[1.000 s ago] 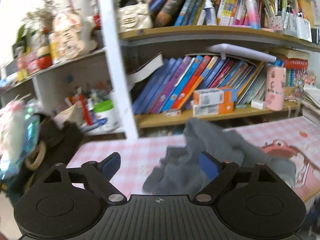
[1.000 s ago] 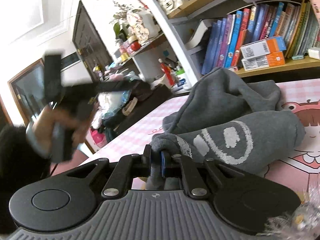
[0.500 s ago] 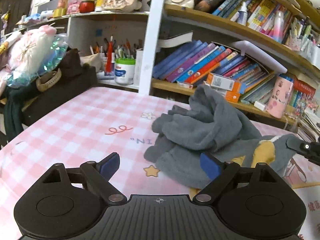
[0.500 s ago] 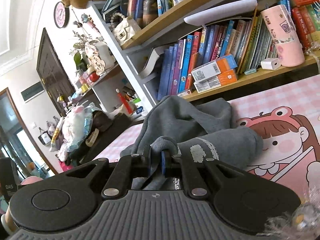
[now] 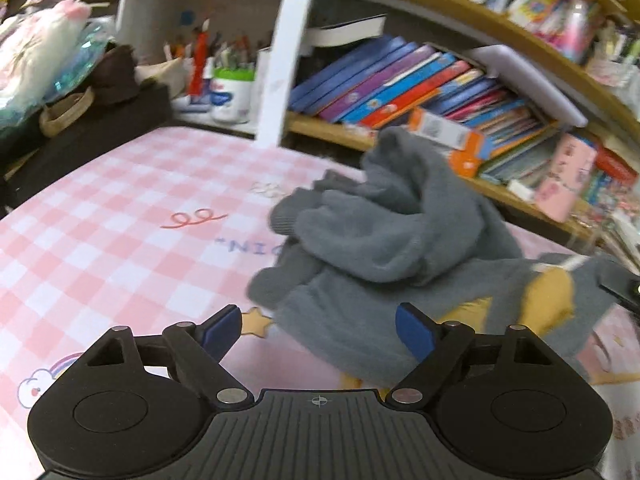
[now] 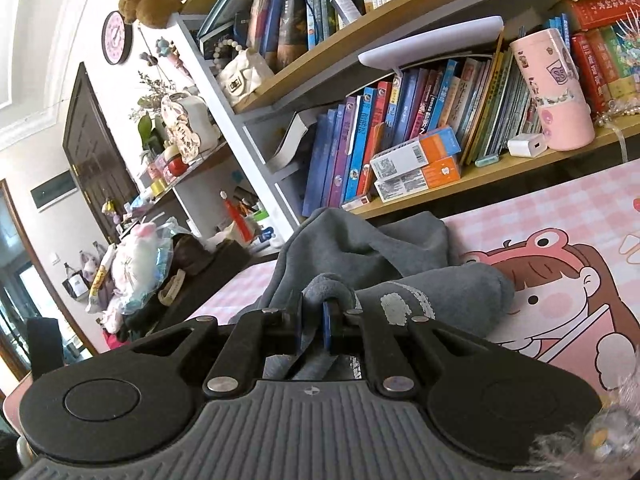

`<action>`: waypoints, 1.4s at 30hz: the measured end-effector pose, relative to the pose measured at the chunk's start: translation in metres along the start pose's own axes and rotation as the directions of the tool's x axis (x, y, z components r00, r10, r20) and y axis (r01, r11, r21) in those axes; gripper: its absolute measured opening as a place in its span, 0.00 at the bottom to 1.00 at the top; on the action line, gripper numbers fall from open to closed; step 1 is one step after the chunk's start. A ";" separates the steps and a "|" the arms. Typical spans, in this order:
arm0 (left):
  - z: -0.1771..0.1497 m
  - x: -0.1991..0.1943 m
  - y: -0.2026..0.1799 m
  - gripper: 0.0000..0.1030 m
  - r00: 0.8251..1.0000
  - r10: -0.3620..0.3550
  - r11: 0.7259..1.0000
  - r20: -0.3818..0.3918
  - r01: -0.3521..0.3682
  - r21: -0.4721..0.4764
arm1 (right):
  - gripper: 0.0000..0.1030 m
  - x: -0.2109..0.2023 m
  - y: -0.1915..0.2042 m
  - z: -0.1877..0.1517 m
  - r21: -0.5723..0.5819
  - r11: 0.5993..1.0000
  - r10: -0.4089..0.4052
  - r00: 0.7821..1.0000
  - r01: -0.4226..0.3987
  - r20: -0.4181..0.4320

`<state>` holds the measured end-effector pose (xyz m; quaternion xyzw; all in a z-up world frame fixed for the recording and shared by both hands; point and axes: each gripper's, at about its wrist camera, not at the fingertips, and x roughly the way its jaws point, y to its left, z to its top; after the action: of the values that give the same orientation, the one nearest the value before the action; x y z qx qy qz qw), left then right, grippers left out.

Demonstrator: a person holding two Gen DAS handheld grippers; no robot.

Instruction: Fold clothes

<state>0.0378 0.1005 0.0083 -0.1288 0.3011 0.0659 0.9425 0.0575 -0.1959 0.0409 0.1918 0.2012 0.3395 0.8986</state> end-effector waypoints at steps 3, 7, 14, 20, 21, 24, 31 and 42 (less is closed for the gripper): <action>0.002 0.014 0.005 0.62 0.999 0.016 1.000 -0.033 -0.016 -0.013 | 0.09 0.000 0.003 -0.001 -0.017 1.000 0.000 1.000 0.000 0.000; 0.009 0.029 0.010 0.34 0.999 0.000 1.000 -0.043 -0.001 -0.029 | 0.09 0.000 0.004 -0.001 -0.020 1.000 -0.002 1.000 0.002 0.002; 0.054 -0.001 0.024 0.08 0.979 -0.120 0.985 0.166 0.139 -0.105 | 0.09 -0.001 0.004 -0.001 -0.029 1.000 0.002 1.000 -0.002 0.005; 0.076 -0.088 0.043 0.08 0.891 -0.002 0.994 0.454 0.050 -0.094 | 0.22 0.006 0.021 -0.009 -0.093 0.980 0.164 0.981 -0.174 -0.108; 0.071 -0.092 0.052 0.08 0.894 0.055 0.993 0.445 -0.004 -0.115 | 0.32 0.008 0.027 -0.012 -0.120 0.972 0.184 0.973 -0.200 -0.137; 0.045 -0.083 0.086 0.08 0.928 0.173 0.975 0.329 -0.114 -0.191 | 0.48 0.012 0.044 -0.024 -0.211 0.955 0.165 0.964 -0.209 -0.211; -0.016 -0.067 0.147 0.09 0.972 0.191 0.933 0.137 -0.136 -0.332 | 0.49 0.021 0.040 -0.029 -0.191 0.963 0.134 0.953 -0.189 -0.271; -0.016 -0.064 0.149 0.17 0.980 0.144 0.959 0.138 -0.103 -0.263 | 0.54 -0.012 0.010 -0.030 -0.242 0.969 -0.106 0.967 0.049 -0.230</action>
<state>-0.0533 0.2352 0.0028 -0.2241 0.2230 0.1728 0.9329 0.0290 -0.1910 0.0234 0.0335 0.2750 0.3460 0.8964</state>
